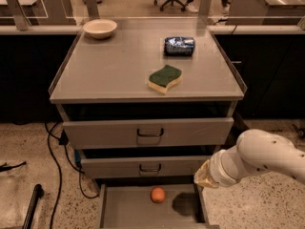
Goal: Pick orange from bottom drawer and place on counter
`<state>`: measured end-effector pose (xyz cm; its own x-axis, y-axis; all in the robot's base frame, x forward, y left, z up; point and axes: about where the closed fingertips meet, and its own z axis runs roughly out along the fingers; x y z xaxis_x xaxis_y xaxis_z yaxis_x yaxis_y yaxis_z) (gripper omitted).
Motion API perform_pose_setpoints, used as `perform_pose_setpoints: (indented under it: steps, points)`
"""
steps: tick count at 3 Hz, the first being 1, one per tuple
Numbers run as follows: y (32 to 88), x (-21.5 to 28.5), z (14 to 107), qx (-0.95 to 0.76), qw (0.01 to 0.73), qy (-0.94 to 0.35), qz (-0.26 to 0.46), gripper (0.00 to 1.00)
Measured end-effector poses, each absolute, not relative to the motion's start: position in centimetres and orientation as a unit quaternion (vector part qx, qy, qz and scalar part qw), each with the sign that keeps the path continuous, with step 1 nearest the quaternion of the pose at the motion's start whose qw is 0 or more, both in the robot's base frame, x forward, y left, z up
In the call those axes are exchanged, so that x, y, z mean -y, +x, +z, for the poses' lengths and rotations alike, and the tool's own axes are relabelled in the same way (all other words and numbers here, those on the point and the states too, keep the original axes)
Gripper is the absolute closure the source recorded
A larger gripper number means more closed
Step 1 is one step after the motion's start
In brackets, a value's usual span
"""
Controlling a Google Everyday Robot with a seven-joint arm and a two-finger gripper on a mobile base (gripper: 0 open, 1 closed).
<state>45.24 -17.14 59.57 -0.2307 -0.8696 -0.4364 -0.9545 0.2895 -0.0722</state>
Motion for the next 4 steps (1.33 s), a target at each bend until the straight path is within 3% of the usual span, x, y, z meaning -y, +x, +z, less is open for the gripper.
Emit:
perform_pose_setpoints:
  steps: [1, 4]
  points:
    - [45.9, 16.9, 52.1, -0.783, 0.204, -0.573, 0.13, 1.0]
    - [45.5, 16.3, 47.4, -0.788, 0.207, -0.562, 0.142, 1.0]
